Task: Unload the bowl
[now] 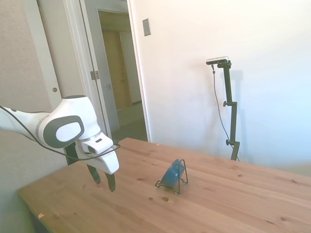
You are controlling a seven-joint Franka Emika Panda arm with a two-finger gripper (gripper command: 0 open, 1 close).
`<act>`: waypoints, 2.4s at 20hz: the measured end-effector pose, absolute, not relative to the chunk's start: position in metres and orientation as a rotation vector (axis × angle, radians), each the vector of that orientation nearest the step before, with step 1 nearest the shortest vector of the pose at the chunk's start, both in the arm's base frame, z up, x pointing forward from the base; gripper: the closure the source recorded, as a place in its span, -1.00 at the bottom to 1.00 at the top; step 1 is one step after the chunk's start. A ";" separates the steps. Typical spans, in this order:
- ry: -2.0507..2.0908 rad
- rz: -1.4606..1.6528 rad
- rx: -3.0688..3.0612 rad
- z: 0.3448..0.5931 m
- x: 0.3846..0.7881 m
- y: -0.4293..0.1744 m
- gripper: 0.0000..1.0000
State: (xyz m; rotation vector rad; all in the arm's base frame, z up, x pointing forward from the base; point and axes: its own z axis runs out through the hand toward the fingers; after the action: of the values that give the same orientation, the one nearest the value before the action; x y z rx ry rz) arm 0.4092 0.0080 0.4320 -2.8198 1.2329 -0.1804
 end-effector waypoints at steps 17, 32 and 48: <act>1.671 -0.686 -2.686 0.464 0.548 -0.042 -1.00; 1.981 -0.876 -2.647 0.430 0.583 -0.060 -1.00; 2.061 -0.865 -2.636 0.412 0.582 -0.081 1.00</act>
State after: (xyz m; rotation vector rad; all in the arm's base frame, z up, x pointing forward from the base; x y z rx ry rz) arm 0.5822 -0.0807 0.4124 -2.6359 2.0611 -0.8650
